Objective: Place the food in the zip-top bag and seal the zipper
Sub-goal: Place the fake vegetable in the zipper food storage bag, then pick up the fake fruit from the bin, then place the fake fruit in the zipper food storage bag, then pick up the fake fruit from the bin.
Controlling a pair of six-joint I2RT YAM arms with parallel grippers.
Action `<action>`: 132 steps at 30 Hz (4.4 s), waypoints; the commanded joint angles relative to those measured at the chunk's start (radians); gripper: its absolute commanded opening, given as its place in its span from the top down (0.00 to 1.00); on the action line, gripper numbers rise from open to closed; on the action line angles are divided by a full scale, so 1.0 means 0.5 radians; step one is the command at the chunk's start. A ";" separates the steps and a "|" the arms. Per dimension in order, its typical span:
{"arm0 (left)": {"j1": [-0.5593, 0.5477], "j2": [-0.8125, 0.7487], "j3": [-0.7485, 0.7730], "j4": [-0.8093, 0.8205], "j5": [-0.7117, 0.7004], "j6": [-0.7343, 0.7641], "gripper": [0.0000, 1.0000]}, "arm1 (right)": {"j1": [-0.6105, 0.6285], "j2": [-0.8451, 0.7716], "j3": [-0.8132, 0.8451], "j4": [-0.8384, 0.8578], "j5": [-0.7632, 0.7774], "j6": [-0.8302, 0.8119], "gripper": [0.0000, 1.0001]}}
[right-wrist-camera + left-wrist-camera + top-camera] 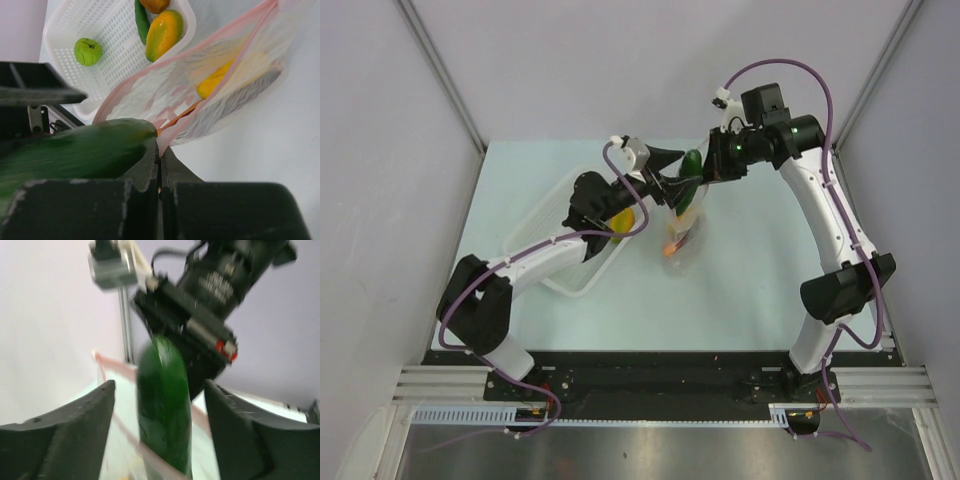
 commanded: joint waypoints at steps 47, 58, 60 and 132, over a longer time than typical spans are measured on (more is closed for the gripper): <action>0.678 0.671 0.398 -2.063 -0.193 -0.200 0.11 | 0.088 -0.035 0.039 0.042 0.171 -0.122 1.00; 0.728 -0.092 0.162 -1.766 -0.120 -0.139 0.39 | 0.043 -0.017 0.039 0.054 -0.044 -0.052 1.00; 0.688 -0.199 0.171 -1.619 -0.056 -0.173 0.41 | 0.021 -0.005 0.036 0.060 -0.127 -0.027 1.00; 1.264 0.033 0.284 -3.735 -0.734 1.340 0.00 | 0.199 -0.118 0.116 -0.087 0.419 -0.404 1.00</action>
